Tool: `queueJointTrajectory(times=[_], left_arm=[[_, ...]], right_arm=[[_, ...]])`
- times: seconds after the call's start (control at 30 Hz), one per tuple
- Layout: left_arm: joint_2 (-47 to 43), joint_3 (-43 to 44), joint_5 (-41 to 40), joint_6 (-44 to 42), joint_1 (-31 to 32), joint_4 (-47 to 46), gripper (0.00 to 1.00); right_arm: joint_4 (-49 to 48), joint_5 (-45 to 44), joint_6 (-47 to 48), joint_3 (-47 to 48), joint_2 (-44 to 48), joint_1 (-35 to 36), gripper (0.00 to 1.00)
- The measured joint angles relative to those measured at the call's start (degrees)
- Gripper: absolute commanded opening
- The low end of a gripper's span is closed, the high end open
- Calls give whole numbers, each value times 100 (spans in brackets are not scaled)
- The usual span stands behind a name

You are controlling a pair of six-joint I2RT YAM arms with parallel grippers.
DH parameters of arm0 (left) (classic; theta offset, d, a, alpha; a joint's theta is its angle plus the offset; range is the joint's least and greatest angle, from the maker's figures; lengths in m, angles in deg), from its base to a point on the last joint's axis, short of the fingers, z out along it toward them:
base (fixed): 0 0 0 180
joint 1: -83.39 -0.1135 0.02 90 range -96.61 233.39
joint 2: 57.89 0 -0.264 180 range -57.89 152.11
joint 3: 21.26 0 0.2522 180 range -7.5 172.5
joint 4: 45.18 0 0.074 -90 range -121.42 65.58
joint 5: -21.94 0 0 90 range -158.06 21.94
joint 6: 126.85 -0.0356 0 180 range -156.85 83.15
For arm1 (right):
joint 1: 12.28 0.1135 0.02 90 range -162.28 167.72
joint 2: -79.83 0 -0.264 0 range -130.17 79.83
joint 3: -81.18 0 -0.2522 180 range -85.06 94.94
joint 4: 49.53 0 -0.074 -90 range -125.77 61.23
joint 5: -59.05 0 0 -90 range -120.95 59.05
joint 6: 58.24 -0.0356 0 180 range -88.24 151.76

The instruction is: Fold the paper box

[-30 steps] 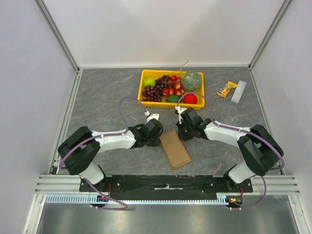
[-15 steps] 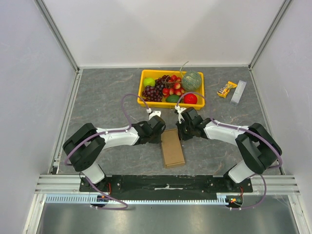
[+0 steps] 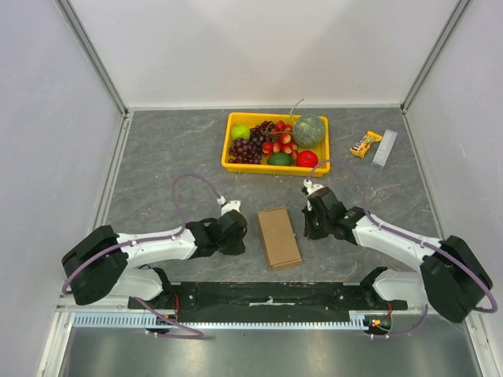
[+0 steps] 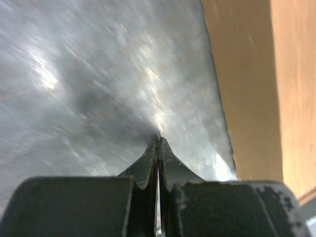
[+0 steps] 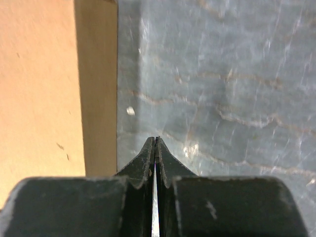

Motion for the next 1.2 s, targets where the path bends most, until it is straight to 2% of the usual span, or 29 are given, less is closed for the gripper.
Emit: queueJointTrajectory(times=[0.23, 0.37, 0.6, 0.9, 1.2], left_arm=[[20, 42, 13, 752, 1276, 236, 2], [249, 146, 13, 1137, 1589, 83, 2], [839, 584, 20, 1432, 1899, -111, 2], [1040, 715, 26, 1574, 1971, -181, 2], [1134, 835, 39, 1652, 1982, -127, 2]], right_arm=[[363, 382, -570, -669, 1008, 109, 4], [413, 472, -796, -940, 1322, 302, 4], [210, 658, -1154, -1241, 1364, 761, 4], [-74, 614, -1390, -1248, 1204, 1152, 4], [356, -120, -1425, -935, 1021, 1419, 4]])
